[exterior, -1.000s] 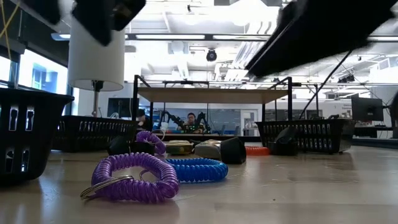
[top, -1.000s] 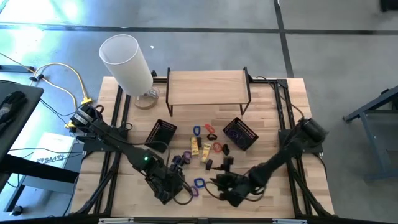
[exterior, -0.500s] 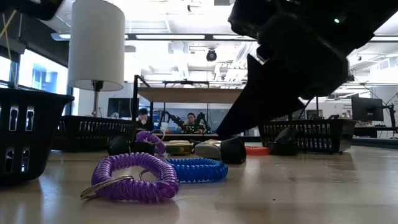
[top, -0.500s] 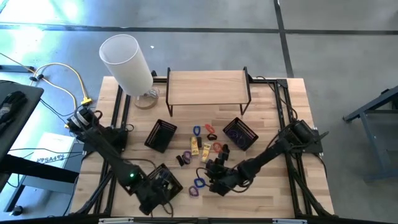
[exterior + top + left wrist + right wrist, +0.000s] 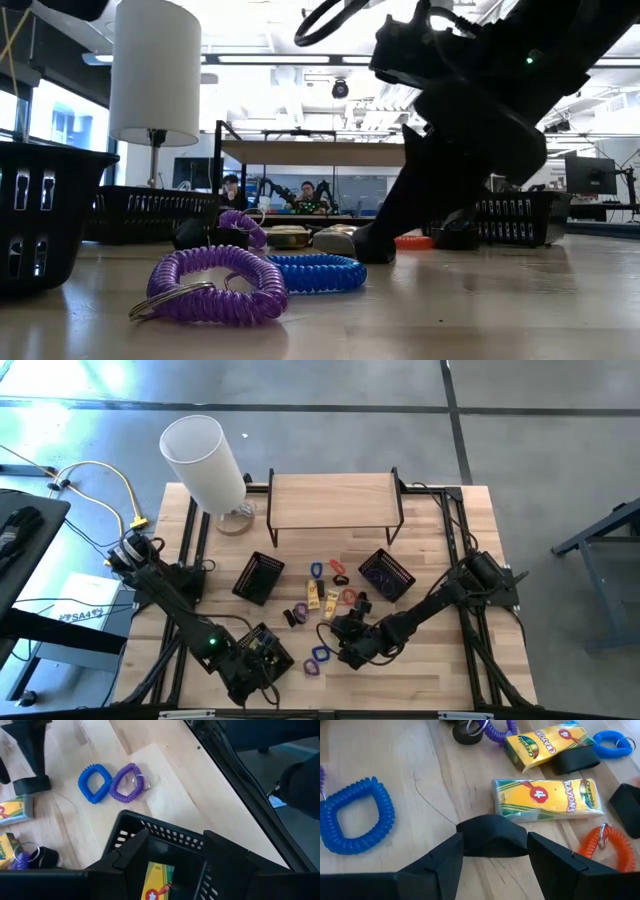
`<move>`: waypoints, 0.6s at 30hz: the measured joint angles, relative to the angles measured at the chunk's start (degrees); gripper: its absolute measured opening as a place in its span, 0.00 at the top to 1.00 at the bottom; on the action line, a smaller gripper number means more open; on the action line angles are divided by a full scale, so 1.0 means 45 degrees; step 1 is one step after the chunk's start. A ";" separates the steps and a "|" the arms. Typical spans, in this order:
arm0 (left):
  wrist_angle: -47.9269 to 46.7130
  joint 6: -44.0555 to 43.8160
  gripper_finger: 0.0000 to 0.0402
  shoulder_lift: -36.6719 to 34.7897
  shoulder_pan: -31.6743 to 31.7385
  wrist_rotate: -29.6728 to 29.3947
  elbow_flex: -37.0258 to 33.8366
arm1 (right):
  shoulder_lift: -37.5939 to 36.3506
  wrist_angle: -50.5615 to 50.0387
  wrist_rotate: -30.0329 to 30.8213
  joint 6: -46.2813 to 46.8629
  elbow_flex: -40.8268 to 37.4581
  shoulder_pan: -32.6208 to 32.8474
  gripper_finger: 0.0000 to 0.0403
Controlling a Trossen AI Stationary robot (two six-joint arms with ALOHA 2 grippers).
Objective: Pick & Place Office Desk Supplies
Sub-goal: Put the black rubber band into the top left black bin
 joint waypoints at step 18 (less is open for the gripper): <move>0.0105 0.0078 0.56 0.0024 0.0078 0.0073 0.0000 | 0.0772 0.0680 -0.1657 -0.0344 0.0044 -0.0722 0.51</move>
